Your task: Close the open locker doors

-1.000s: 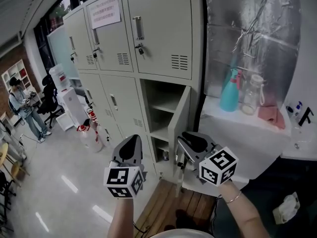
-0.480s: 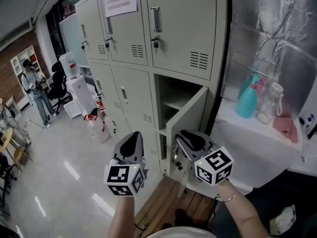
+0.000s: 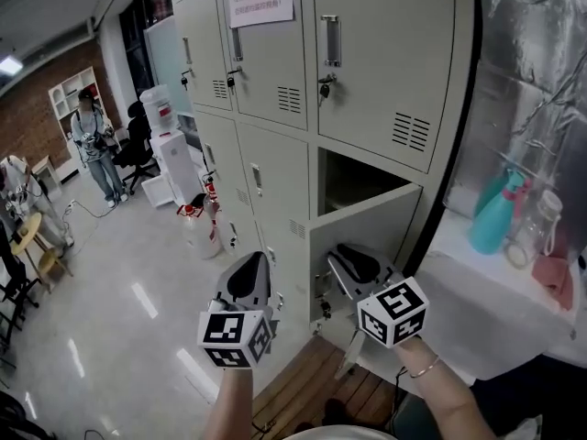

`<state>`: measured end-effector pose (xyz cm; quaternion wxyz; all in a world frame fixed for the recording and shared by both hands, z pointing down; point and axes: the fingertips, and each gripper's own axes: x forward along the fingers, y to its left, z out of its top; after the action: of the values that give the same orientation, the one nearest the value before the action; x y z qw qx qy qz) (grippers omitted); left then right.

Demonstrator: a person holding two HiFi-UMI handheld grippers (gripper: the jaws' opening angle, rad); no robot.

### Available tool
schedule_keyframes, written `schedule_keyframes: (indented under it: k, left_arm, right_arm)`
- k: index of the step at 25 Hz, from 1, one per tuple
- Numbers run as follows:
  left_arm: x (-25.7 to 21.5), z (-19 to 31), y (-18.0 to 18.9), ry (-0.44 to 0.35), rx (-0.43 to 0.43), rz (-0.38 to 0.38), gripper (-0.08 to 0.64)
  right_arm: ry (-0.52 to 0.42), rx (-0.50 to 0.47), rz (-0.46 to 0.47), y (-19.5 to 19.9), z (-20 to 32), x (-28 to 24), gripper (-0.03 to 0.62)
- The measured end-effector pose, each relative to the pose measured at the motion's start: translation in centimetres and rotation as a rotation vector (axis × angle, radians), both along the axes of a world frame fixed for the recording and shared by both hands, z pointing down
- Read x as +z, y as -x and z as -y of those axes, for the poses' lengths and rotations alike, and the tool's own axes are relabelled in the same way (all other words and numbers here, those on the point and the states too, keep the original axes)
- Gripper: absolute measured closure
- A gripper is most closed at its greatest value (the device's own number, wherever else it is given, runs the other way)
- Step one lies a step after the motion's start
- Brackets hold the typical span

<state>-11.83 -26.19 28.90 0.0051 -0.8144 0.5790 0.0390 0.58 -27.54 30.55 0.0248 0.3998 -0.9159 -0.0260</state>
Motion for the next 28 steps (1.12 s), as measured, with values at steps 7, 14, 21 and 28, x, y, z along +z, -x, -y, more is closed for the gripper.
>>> schedule_keyframes:
  k: [7,14,21,28]
  left_arm:
    - [0.9,2.2,1.1,0.021,-0.059,-0.009,0.538]
    - [1.2,4.4,0.8,0.038,-0.075,-0.004,0.538]
    - [1.8,6.1,0.5,0.056,-0.097,0.005,0.538]
    - [2.4,7.6,0.2,0.071,-0.108,0.005,0.538]
  right_arm:
    - [0.003,-0.011,-0.022,0.4,3.7,0.7,0.523]
    - [-0.009,0.015,-0.056,0.0,7.5,0.7,0.523]
    - [0.009,0.073,-0.054,-1.5,11.4,1.3,0.523]
    - [0.019,0.129,-0.055,-3.1,14.4,1.7,0.523]
